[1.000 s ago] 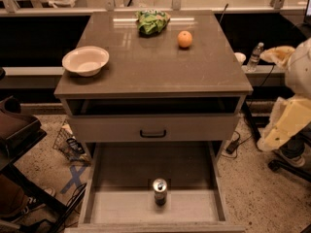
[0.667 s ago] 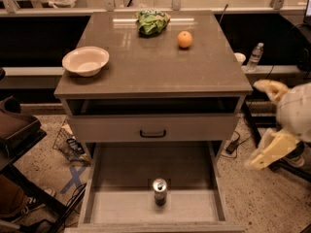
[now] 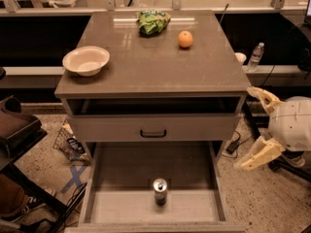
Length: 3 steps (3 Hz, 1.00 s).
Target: Pick redbull can from middle drawer and place on counter
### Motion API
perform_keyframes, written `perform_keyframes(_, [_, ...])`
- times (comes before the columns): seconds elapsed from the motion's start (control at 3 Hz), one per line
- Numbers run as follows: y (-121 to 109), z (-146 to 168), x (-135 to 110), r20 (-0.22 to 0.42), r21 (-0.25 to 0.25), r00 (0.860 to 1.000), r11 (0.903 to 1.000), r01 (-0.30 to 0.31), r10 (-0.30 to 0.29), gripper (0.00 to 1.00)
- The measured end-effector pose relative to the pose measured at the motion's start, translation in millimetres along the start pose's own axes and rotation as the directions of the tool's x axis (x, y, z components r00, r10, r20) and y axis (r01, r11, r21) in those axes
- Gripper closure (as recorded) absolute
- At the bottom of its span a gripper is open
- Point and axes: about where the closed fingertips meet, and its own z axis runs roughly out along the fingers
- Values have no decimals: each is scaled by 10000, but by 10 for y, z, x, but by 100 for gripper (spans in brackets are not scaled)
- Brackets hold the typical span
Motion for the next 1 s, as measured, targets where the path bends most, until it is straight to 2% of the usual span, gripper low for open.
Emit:
perform_keyframes(0.33, [11, 28, 27, -77, -64, 10000, 10000, -32, 31, 0])
perform_keyframes(0.67, [74, 240, 217, 171, -338, 9983, 9979, -559, 565, 0])
perform_keyframes(1.0, [278, 709, 595, 900, -740, 9853, 9876, -1385, 1449, 0])
